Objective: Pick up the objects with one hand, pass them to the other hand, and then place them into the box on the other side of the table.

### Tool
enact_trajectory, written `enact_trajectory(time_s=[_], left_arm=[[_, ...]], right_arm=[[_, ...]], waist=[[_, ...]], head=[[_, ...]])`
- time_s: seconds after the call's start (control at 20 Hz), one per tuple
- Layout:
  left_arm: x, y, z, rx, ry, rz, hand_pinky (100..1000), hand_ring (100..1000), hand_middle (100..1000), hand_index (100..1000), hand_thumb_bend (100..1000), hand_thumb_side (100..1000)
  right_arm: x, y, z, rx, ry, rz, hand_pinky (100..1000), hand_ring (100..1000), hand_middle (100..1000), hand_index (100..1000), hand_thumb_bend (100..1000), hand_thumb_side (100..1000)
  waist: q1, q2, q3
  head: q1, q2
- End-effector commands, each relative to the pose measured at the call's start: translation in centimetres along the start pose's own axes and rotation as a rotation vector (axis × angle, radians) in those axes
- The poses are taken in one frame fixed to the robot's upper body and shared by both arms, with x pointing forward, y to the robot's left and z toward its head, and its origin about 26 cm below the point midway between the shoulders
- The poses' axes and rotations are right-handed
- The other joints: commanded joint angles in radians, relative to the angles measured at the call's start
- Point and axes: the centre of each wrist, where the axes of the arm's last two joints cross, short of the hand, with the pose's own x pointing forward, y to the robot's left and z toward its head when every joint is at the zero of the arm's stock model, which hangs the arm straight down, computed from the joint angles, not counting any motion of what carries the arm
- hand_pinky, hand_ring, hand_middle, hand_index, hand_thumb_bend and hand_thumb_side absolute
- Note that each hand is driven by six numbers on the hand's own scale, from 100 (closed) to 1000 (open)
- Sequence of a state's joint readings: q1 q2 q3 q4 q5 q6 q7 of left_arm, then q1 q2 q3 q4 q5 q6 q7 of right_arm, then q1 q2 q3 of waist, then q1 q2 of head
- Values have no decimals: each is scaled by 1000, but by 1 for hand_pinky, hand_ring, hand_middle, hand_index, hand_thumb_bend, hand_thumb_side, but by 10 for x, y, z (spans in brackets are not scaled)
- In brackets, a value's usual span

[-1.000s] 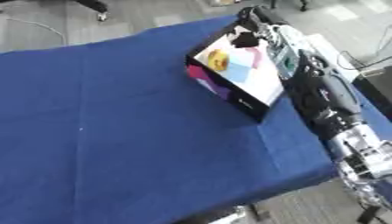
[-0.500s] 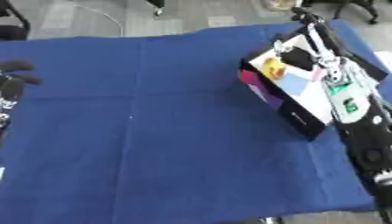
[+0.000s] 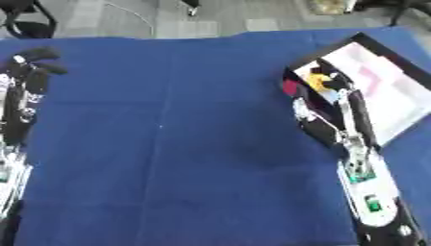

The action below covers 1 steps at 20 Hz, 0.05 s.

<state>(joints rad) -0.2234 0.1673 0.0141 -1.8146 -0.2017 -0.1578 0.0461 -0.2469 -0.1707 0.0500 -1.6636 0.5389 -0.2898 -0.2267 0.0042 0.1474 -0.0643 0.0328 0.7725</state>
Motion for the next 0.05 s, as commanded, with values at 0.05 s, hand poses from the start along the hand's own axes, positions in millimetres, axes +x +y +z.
enact_trajectory(time_s=[0.05], left_arm=[[3,-1,1,4,-18,24,862,624,687,779,631,776]], right_arm=[[11,-11,6,-41,-31,-32,793,885,759,923,100,559]], waist=[[-12,-5,-4]], head=[[-17,-3]])
